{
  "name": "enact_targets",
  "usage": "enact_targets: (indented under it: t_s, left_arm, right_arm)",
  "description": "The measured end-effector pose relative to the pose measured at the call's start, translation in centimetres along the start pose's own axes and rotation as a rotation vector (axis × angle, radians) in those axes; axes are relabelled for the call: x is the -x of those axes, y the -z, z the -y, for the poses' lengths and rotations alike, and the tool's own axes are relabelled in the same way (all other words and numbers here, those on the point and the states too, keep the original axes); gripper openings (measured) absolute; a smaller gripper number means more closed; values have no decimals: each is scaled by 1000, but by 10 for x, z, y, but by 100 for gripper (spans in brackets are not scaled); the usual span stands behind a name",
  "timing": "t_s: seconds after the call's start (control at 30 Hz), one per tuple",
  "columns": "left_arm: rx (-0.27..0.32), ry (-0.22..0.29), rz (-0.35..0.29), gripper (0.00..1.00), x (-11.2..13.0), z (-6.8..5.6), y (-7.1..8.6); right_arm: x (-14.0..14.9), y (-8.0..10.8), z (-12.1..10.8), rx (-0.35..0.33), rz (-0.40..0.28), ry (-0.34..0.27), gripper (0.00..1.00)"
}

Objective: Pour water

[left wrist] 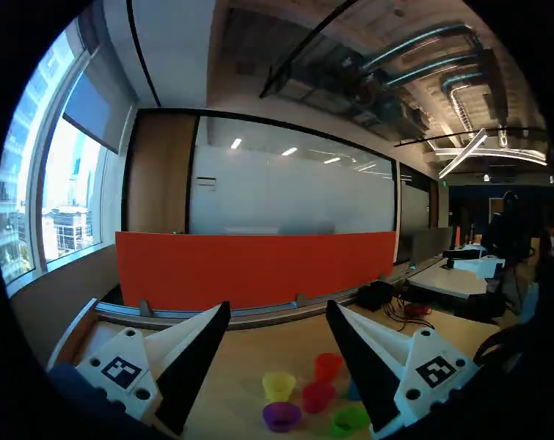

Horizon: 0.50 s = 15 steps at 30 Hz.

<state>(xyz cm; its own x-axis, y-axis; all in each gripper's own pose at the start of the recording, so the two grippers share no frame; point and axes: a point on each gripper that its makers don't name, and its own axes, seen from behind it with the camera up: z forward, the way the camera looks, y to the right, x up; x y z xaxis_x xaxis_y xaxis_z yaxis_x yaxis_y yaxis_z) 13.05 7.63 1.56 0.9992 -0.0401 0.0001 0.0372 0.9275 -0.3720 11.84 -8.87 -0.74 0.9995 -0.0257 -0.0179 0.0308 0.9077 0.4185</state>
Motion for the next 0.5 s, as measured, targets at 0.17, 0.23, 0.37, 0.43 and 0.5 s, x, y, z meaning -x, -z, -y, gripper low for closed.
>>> enact_targets:
  t_s: [0.17,0.23,0.37,0.43,0.5]
  left_arm:
    - [76,-2,0,97,-1,-18,1]
    - [95,-2,-2,97,-2,-23,2]
    - [135,-8,1,96,-3,-32,4]
    - [152,-13,4,97,-4,-37,4]
    - [168,-18,8,96,-4,-42,5]
  right_arm:
    - [-6,1,13,-75,-22,-28,100]
    - [-7,1,15,-91,-21,-32,100]
    - [-10,2,19,-119,-22,-31,100]
    - [-10,2,22,-134,-16,-28,100]
    - [-9,2,24,-148,-8,-23,100]
